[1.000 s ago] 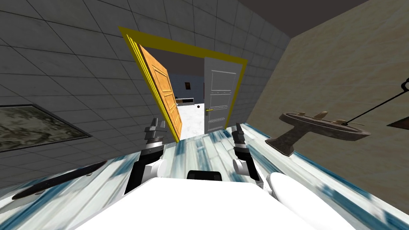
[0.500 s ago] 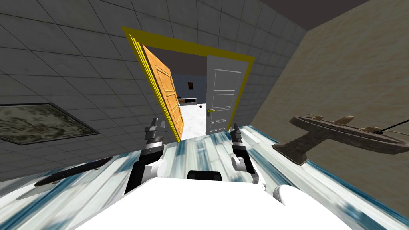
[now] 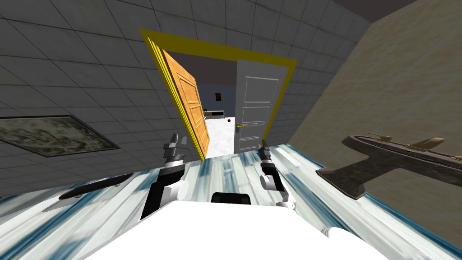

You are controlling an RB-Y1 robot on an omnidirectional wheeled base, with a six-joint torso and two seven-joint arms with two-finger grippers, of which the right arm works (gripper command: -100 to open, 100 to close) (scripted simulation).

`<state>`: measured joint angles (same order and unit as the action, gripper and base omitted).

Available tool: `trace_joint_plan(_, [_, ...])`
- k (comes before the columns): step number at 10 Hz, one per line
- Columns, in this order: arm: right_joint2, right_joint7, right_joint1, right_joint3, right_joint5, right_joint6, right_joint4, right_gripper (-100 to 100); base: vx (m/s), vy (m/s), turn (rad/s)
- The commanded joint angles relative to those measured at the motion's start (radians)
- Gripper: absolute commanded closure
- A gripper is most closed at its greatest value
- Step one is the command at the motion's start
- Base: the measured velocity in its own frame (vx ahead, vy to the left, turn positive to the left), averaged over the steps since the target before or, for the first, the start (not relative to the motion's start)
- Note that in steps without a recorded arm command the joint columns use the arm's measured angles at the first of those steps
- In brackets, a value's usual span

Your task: Push the door open

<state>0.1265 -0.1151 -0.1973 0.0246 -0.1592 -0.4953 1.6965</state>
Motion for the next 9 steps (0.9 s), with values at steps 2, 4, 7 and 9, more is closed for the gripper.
trace_joint_plan(2, [0.010, -0.006, 0.038, 0.001, -0.024, 0.001, -0.062, -100, 0.062, -0.021, 0.095])
trace_joint_plan(4, [0.019, -0.011, 0.070, 0.002, -0.047, 0.005, -0.115, -100, 0.094, -0.049, 0.107])
trace_joint_plan(7, [0.033, -0.019, 0.119, 0.004, -0.081, 0.011, -0.195, -100, 0.084, -0.044, 0.133])
trace_joint_plan(9, [0.042, -0.024, 0.151, 0.005, -0.104, 0.015, -0.248, -100, 0.088, -0.064, 0.114])
